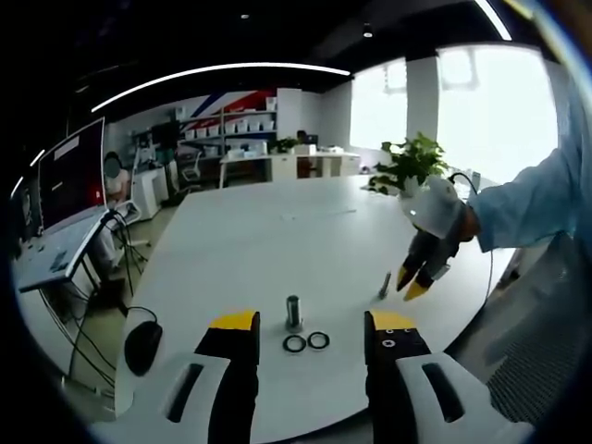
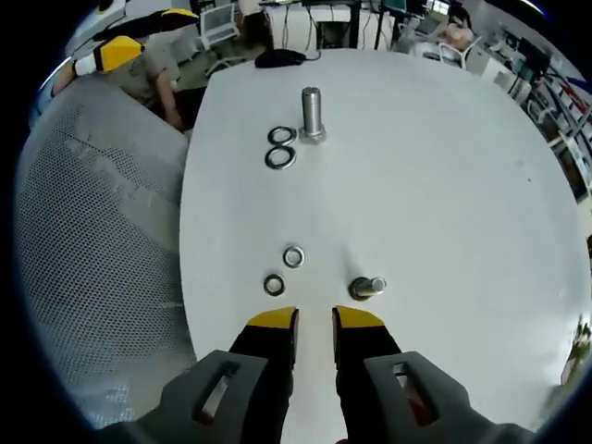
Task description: Place the washer onto the threaded stud by aligning its center hole with the stud, sliding it down to the base, and recovering from edge contact or off-axis alignment until the washer reaches the visible bottom stop.
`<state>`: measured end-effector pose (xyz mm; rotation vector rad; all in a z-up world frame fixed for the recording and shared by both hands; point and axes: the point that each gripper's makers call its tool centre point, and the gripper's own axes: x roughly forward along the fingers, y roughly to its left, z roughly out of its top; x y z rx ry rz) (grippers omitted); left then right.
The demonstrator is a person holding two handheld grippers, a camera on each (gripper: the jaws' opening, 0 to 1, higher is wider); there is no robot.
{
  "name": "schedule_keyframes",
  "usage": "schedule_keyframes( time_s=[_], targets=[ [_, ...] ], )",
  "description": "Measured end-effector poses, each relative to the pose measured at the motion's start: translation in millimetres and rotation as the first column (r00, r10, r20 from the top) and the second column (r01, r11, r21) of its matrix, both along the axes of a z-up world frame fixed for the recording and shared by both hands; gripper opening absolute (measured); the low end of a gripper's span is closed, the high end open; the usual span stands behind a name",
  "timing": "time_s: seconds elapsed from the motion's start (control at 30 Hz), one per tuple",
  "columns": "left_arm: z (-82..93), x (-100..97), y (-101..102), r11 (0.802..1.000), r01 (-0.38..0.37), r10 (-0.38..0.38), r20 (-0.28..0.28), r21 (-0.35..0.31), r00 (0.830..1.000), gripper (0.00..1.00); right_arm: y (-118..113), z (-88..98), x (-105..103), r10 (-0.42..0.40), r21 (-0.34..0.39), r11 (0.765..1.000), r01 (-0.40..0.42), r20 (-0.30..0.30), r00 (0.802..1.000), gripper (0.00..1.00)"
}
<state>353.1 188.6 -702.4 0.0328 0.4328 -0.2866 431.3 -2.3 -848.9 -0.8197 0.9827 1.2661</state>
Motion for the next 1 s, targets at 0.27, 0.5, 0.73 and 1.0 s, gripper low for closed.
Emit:
schedule_keyframes(
  time_s=[0.27,0.5,0.73,1.0],
  targets=[
    [0.1,0.1,0,1.0,0.0,0.0,0.0,-0.002,1.0,0.43,5,-3.6,-8,-0.004,0.008,1.0,0.004,-0.017,1.0,0.17],
    [-1.0,-0.4,-1,1.0,0.007,-0.007,-0.005,0.003,1.0,0.43,9,-10.1,-17,0.014,0.001,1.0,-0.014,-0.028,1.0,0.17],
    [-2.2,-0.5,-2,1.0,0.01,-0.01,-0.011,0.003,1.0,0.43,12,-15.1,-24,0.038,-0.007,0.999,-0.038,-0.042,0.998,0.17],
    [-3.2,-0.9,-2,1.0,0.01,-0.01,-0.017,0.007,1.0,0.43,15,-21.2,-27,0.074,-0.029,0.997,-0.075,-0.035,0.997,0.19]
  ],
)
